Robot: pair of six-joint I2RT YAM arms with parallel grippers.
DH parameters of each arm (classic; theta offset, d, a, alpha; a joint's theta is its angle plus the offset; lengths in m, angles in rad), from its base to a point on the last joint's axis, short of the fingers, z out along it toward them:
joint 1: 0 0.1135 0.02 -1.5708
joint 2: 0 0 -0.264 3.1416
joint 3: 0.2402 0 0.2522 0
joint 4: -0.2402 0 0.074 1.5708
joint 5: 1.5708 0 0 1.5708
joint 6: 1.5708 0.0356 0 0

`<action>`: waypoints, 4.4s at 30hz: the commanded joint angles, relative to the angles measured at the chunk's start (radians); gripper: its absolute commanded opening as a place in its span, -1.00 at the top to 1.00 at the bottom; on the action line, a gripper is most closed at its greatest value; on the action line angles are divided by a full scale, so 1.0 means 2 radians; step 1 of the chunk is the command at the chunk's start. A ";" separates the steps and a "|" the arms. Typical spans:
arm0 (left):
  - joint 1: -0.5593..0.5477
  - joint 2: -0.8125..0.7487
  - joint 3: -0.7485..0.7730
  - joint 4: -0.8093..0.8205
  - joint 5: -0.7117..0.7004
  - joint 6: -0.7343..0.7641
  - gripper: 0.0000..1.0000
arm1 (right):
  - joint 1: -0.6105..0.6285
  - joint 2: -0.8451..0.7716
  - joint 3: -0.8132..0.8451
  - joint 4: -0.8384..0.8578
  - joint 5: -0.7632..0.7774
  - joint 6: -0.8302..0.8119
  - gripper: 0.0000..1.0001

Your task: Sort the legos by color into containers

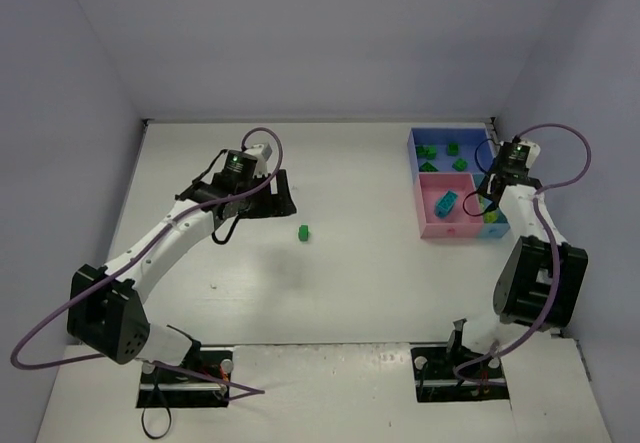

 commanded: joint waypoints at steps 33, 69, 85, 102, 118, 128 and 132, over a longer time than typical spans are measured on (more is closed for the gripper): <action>0.005 -0.052 0.034 -0.040 -0.136 0.017 -0.50 | 0.410 0.064 0.110 0.022 -0.112 0.046 -0.51; 0.008 -0.082 -0.002 -0.063 -0.156 0.022 -0.49 | 0.478 0.183 0.160 0.026 0.073 0.118 1.00; 0.039 -0.001 0.039 -0.019 -0.108 0.083 -0.49 | 0.124 0.195 0.258 0.041 -0.116 -0.008 0.67; 0.073 0.075 0.128 -0.036 0.018 0.374 -0.50 | 0.096 0.177 0.286 0.041 -0.185 -0.016 -0.45; 0.105 0.281 0.312 -0.165 -0.035 0.608 -0.50 | 0.189 -0.034 0.067 0.061 -0.233 0.020 -0.50; 0.105 0.326 0.309 -0.158 -0.031 0.629 -0.32 | 0.190 -0.074 0.002 0.064 -0.257 0.021 -0.51; 0.106 0.341 0.304 -0.130 -0.031 0.632 -0.31 | 0.190 -0.076 -0.001 0.065 -0.265 0.020 -0.52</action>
